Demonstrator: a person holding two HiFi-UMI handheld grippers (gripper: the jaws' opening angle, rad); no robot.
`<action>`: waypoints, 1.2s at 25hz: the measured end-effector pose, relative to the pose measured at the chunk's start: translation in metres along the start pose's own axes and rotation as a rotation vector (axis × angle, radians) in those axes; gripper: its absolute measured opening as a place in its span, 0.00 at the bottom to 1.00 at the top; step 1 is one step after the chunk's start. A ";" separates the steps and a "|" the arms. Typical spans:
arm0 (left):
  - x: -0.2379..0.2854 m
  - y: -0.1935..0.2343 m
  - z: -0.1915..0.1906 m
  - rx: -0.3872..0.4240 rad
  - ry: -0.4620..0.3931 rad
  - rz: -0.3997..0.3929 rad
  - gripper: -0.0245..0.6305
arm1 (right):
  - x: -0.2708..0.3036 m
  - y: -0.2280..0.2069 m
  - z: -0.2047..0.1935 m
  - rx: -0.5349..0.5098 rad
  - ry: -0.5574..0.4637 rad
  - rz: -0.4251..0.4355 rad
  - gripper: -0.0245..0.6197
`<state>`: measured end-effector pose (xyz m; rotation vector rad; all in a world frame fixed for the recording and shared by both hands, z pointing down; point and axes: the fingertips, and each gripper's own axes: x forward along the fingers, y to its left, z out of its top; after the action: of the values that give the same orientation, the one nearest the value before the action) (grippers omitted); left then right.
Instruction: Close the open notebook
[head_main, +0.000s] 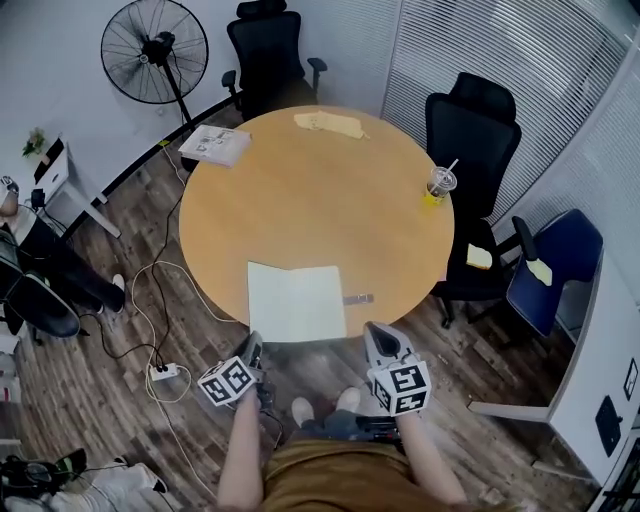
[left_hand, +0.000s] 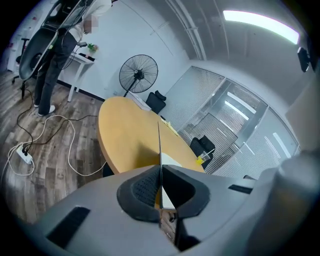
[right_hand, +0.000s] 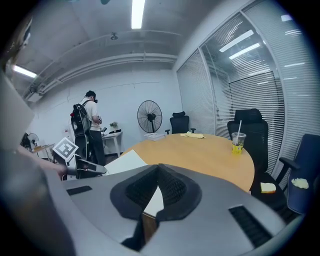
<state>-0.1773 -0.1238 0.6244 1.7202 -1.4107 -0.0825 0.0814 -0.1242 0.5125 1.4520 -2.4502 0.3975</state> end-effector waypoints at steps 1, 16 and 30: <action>0.000 -0.002 0.000 -0.004 -0.003 0.006 0.09 | 0.000 -0.003 0.001 0.003 -0.003 0.005 0.05; -0.001 -0.038 -0.008 0.071 -0.058 0.071 0.09 | -0.007 -0.030 0.007 -0.009 -0.033 0.100 0.05; 0.001 -0.063 -0.013 0.056 -0.070 -0.014 0.10 | -0.008 -0.043 0.015 -0.022 -0.062 0.075 0.05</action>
<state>-0.1217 -0.1188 0.5916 1.7886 -1.4643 -0.1121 0.1221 -0.1428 0.5003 1.3864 -2.5556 0.3448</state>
